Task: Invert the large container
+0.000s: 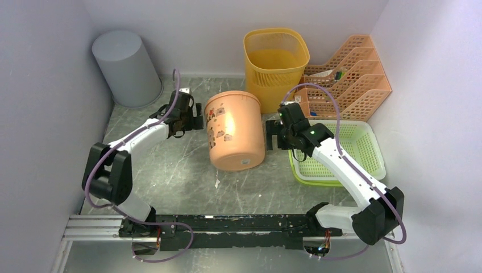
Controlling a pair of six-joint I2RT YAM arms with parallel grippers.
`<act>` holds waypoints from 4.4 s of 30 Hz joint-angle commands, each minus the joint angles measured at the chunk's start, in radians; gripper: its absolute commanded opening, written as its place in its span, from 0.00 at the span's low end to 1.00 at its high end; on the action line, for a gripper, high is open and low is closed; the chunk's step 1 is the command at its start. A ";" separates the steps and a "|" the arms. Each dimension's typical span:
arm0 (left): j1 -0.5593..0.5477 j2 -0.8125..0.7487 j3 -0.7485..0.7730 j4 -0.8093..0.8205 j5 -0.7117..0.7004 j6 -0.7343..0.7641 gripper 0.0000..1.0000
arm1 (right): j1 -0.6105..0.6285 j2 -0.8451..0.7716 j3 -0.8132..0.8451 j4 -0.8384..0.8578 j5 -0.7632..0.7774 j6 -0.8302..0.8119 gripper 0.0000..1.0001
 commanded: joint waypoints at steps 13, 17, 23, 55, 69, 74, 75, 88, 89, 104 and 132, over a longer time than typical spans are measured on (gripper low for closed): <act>0.010 0.136 0.040 0.082 -0.013 0.022 0.99 | 0.029 0.044 -0.056 0.140 0.044 -0.045 1.00; 0.032 0.152 0.081 0.090 0.002 0.068 0.99 | 0.078 0.072 -0.049 0.178 -0.017 -0.074 1.00; 0.081 0.221 0.188 0.135 0.055 0.111 0.99 | 0.208 0.094 -0.010 0.230 -0.178 -0.106 1.00; 0.174 -0.007 0.137 -0.008 0.067 0.216 0.99 | -0.158 0.356 0.219 0.568 -0.956 -0.574 0.96; 0.173 -0.079 0.047 -0.032 0.090 0.207 0.99 | -0.236 0.546 0.228 0.880 -1.164 -0.459 0.94; 0.175 -0.085 0.036 -0.037 0.075 0.218 0.99 | -0.236 0.610 0.237 0.962 -1.251 -0.374 0.91; 0.175 -0.085 0.035 -0.040 0.073 0.219 0.99 | -0.235 0.609 0.241 0.946 -1.264 -0.381 0.90; 0.175 -0.011 0.082 0.001 0.090 0.228 0.99 | -0.195 0.301 -0.017 0.786 -1.322 -0.394 0.88; 0.175 0.002 0.090 0.007 0.092 0.230 0.99 | -0.180 0.276 -0.032 0.752 -1.315 -0.405 0.88; 0.173 0.104 0.224 0.045 0.131 0.215 0.99 | -0.110 0.038 -0.271 0.713 -1.171 -0.261 0.92; 0.173 0.057 0.153 0.028 0.140 0.234 0.99 | 0.142 -0.086 -0.377 0.992 -0.863 0.164 0.86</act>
